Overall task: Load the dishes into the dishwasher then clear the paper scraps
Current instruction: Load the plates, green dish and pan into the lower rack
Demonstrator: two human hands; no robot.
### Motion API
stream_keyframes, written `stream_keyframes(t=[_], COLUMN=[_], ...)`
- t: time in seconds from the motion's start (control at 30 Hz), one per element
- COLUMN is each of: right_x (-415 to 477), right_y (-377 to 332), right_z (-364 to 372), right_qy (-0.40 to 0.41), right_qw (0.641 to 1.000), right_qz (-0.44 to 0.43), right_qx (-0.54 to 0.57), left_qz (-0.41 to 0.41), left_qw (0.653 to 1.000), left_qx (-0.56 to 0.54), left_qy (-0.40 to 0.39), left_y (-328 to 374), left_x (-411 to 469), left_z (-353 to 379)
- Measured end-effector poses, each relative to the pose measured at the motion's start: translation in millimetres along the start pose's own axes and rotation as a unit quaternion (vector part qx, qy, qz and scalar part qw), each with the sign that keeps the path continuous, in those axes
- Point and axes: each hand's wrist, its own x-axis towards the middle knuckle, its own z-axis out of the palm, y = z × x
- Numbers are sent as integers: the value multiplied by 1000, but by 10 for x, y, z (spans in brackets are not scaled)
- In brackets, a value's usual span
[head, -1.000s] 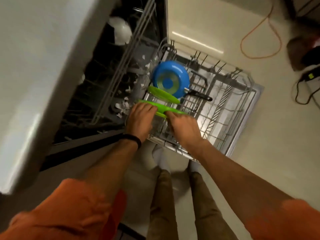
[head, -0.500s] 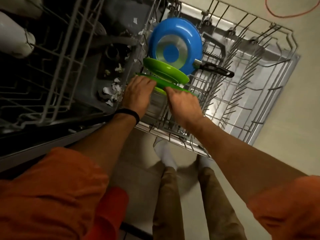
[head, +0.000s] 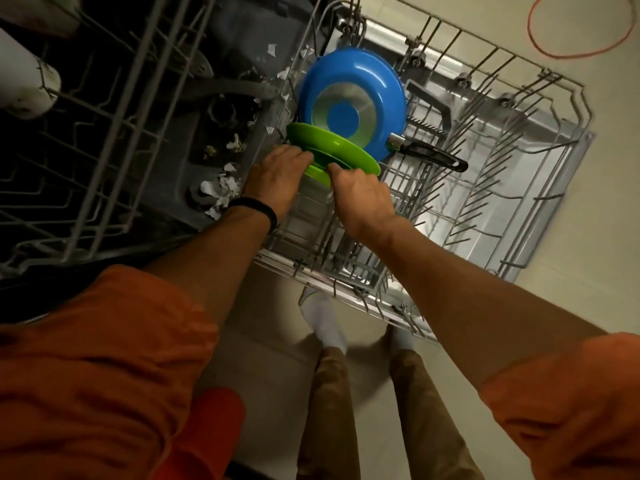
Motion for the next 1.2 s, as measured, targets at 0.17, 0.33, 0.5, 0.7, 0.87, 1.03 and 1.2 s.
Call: stream_keyframes(t=[0.17,0.33,0.5,0.7,0.87,1.03,1.2], right_x=[191,189,176,-213,-692,-1331,-2053], right_y=[-20,-31,8,47,35,-87,-345], right_z=[6,32,-3,-394,-1070,-1871,-2678], right_qy=[-36,-35,-46,-20,-29,-21,-12], right_qw=[999,999,999,999,997,996,995], right_qz=[13,15,5,-23,-34,-44,-72], right_qx=[-6,-6,3,-27,-65,-76,-73], left_qz=[-13,-43,-51,-64,-88,-118,-151], left_qw=[999,999,998,997,995,992,986], left_qx=[18,2,9,3,-14,-26,-32], left_qy=[-37,-29,42,49,39,34,60], left_y=[-112,-97,180,512,973,1547,2081], left_x=[169,167,-73,-358,-596,-1013,-1618], left_z=[116,132,190,-48,-723,-1553,-2371])
